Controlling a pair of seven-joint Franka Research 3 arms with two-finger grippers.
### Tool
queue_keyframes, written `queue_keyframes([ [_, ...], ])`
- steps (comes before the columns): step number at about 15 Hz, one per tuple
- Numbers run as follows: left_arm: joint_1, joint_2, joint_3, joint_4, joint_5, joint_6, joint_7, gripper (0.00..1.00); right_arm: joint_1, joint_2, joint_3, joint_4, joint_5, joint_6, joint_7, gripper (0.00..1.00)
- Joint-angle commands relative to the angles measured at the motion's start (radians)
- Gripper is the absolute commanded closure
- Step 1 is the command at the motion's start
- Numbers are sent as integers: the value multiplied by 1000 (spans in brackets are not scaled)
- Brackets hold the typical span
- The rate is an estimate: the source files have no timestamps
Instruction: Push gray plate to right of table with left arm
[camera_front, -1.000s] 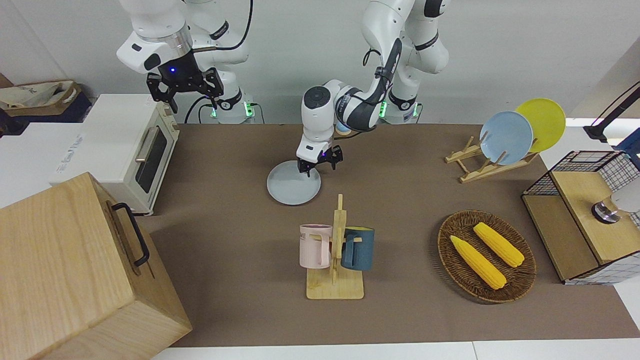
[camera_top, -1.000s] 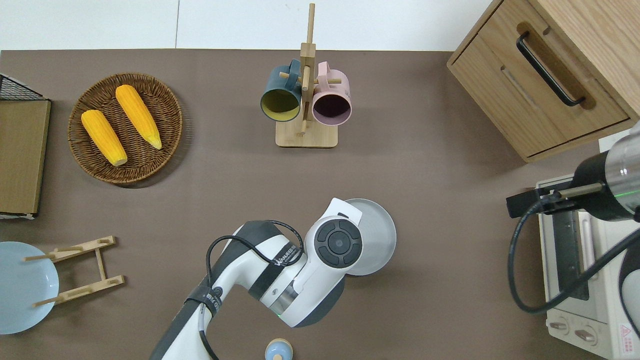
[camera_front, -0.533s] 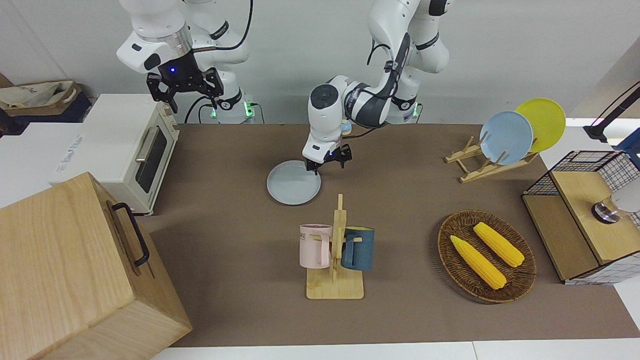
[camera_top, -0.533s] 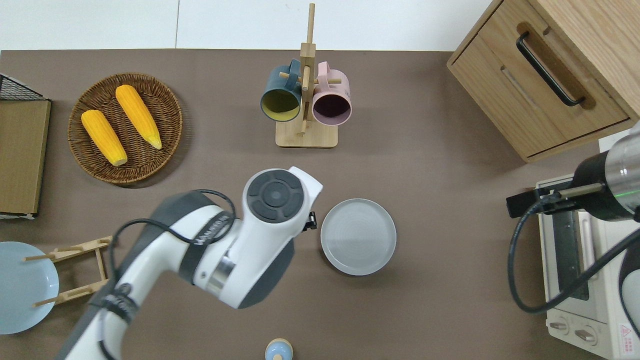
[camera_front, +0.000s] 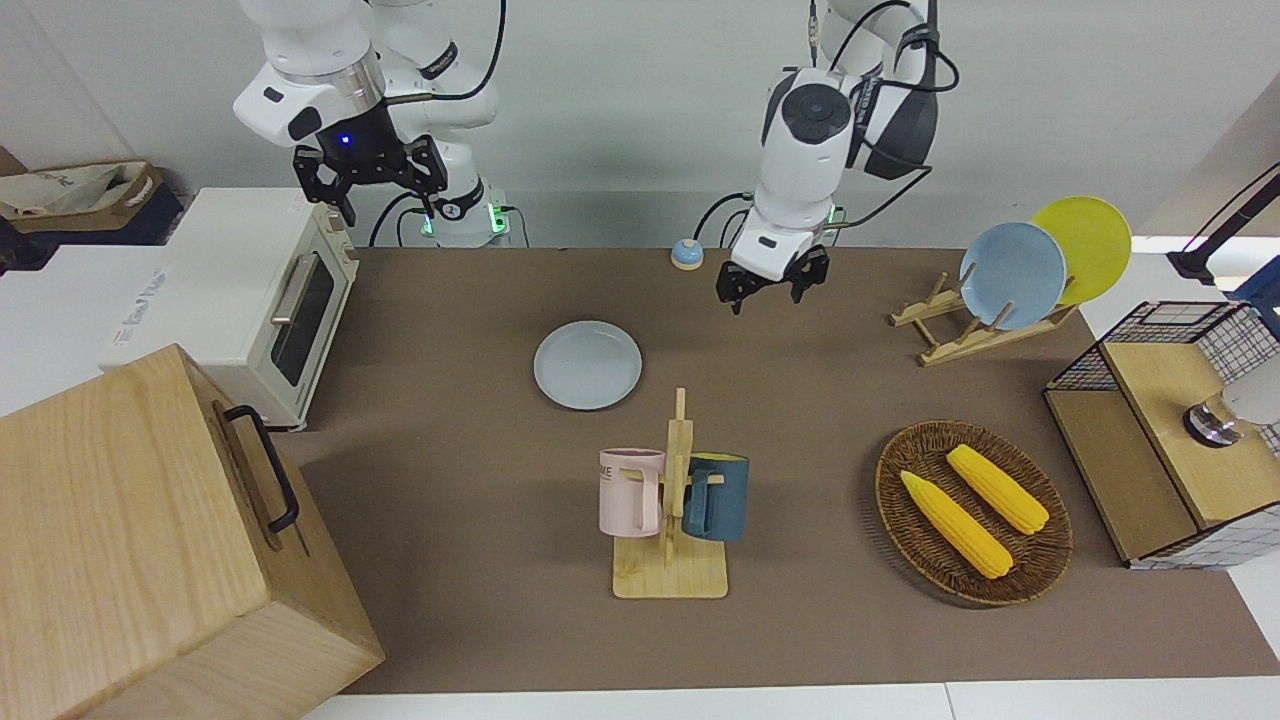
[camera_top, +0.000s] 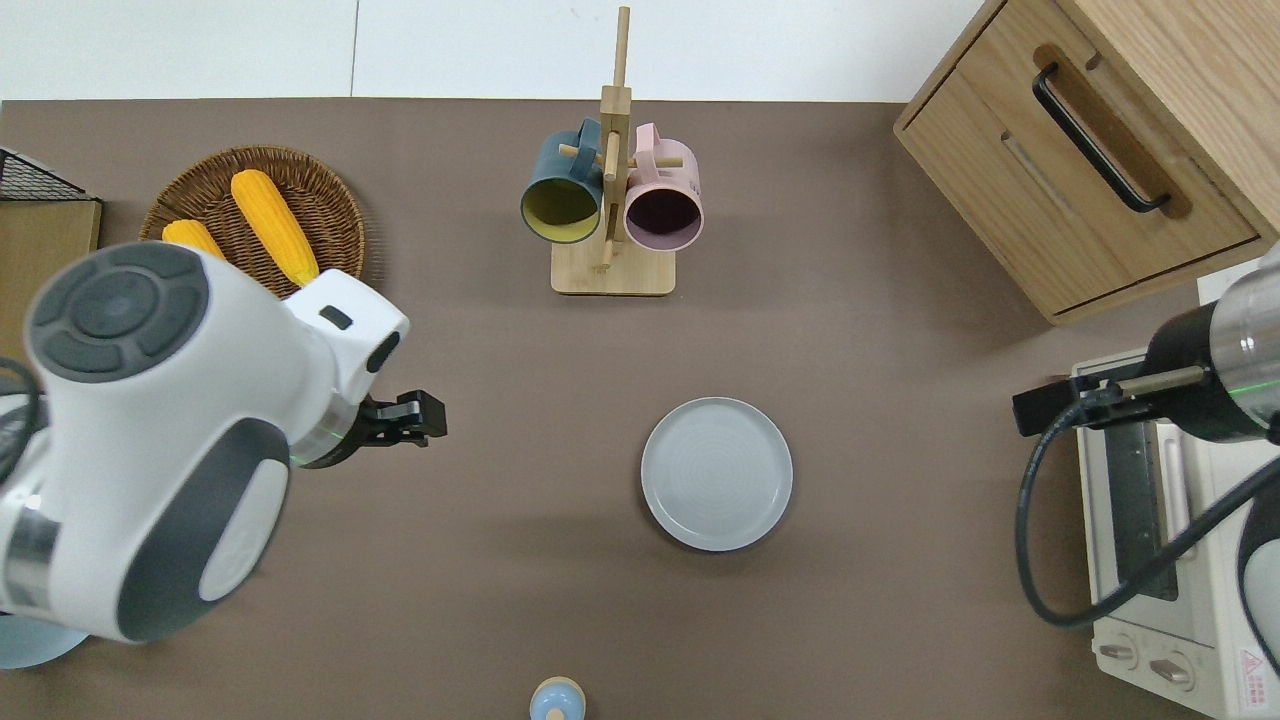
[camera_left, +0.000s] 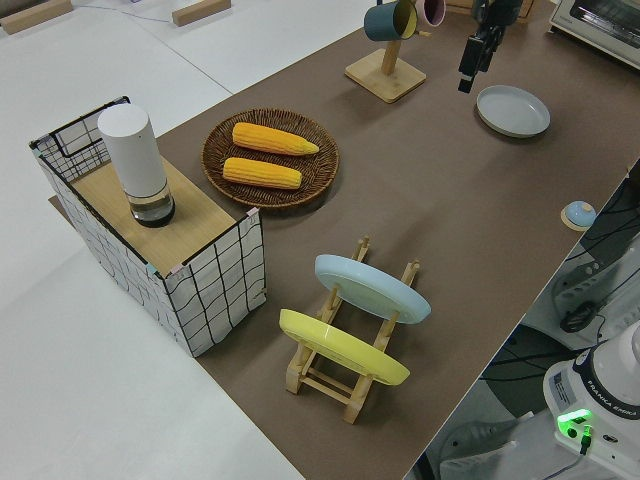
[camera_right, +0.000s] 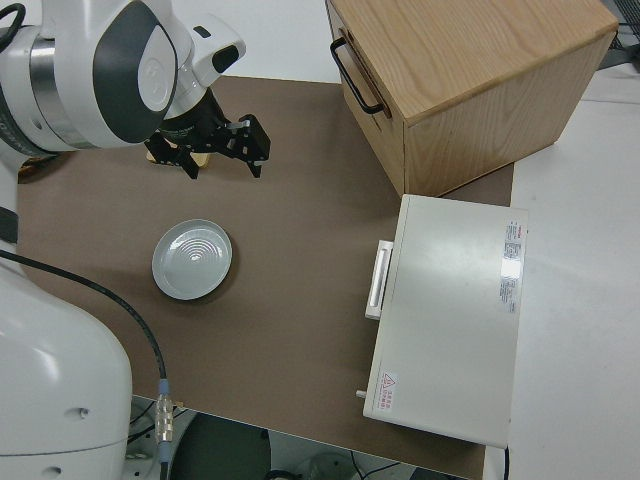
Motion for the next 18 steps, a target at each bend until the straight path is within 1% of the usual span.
queue_keyframes([
  [1, 118, 16, -10, 95, -10, -74, 71, 9, -20, -3, 15, 9, 4, -16, 13, 17],
  [3, 170, 16, -12, 100, -6, -74, 82, 9, -20, -3, 15, 9, 4, -16, 13, 17],
  [6, 230, 10, -10, 120, -6, -76, 172, 9, -20, -3, 15, 9, 4, -16, 13, 17],
  [9, 276, 9, -10, 146, -3, -74, 233, 9, -20, -3, 17, 9, 6, -16, 13, 17],
  [11, 279, 12, -10, 166, -6, -74, 316, 9, -20, -3, 17, 9, 6, -16, 13, 17],
  [12, 281, 13, -7, 169, -6, -74, 333, 9, -20, -3, 17, 9, 4, -16, 13, 17],
  [15, 277, 19, 17, 174, -7, -74, 342, 7, -20, -3, 17, 9, 4, -16, 13, 17],
  [18, 276, 21, 14, 183, -4, -74, 387, 7, -20, -3, 17, 9, 6, -16, 13, 17],
])
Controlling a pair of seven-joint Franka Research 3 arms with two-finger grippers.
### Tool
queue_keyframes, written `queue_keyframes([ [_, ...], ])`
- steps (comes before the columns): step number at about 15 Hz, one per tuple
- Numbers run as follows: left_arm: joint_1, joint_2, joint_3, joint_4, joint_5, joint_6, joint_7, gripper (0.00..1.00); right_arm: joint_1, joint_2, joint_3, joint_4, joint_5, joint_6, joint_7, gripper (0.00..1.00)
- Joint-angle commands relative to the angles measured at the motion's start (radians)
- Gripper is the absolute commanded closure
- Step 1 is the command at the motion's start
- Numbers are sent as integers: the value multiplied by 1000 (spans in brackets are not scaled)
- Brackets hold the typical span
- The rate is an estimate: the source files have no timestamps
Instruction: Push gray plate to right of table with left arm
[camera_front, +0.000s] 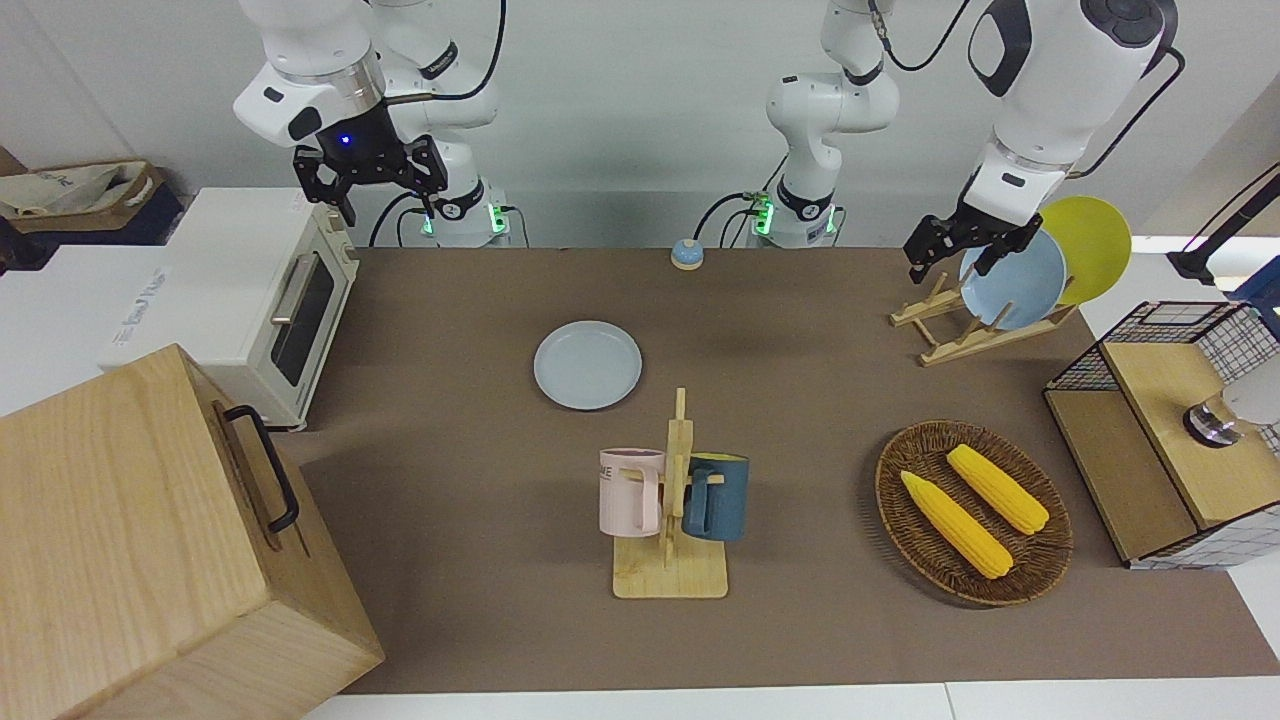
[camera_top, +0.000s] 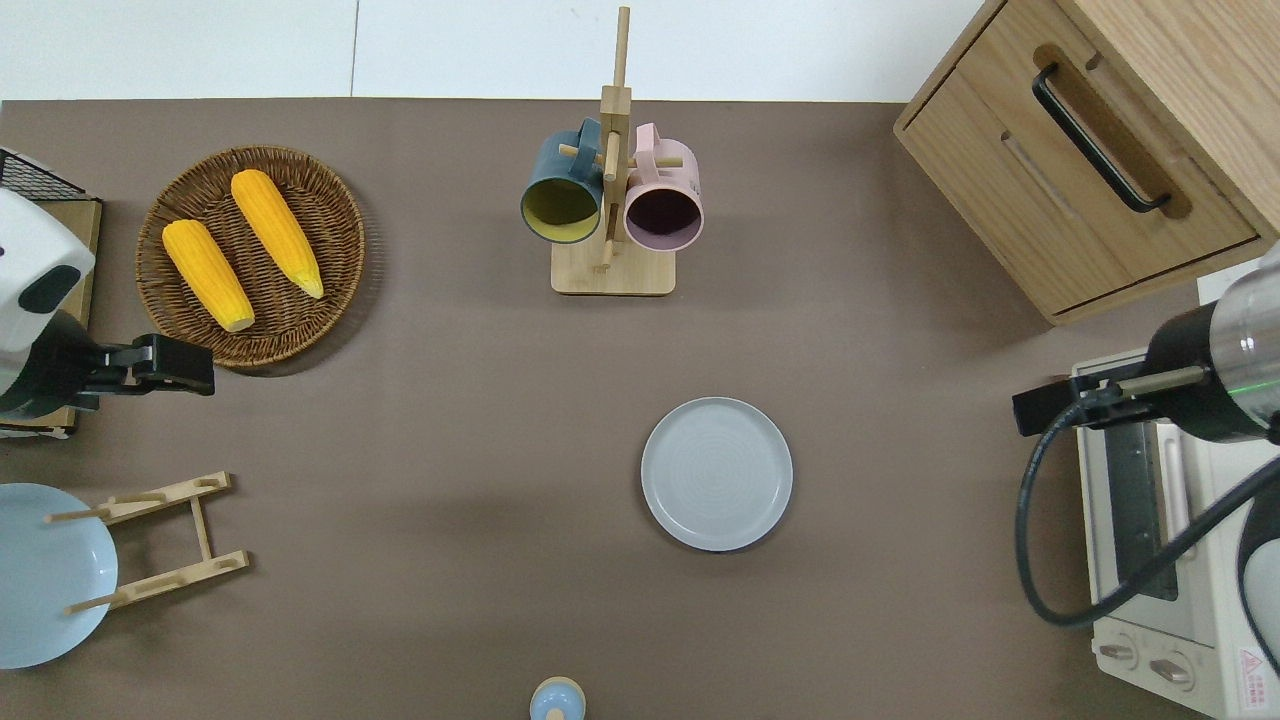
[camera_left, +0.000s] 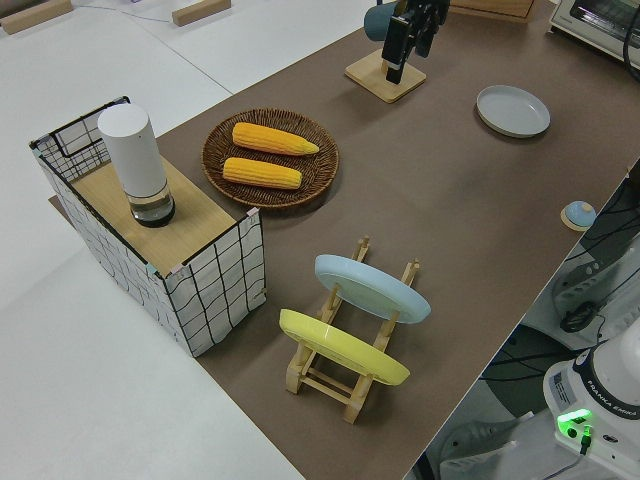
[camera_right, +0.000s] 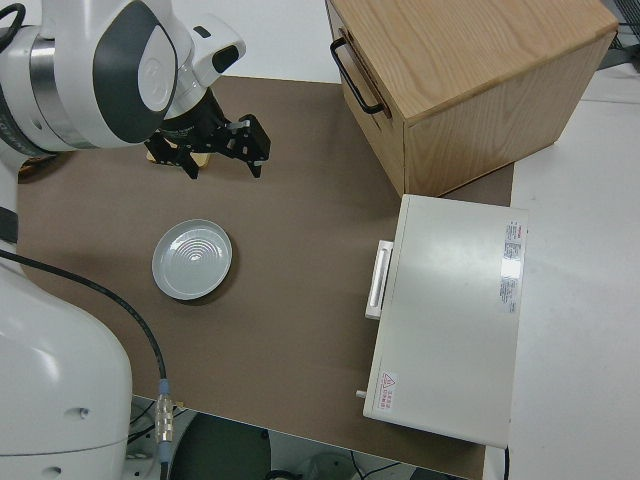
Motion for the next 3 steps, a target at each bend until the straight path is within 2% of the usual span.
queue_keyframes([
  [1, 2, 18, 1, 37, -6, -27, 56, 7, -20, -3, 15, 9, 6, -16, 13, 17],
  [3, 2, 18, 1, 37, -3, -25, 57, 7, -20, -3, 15, 9, 6, -16, 13, 17],
])
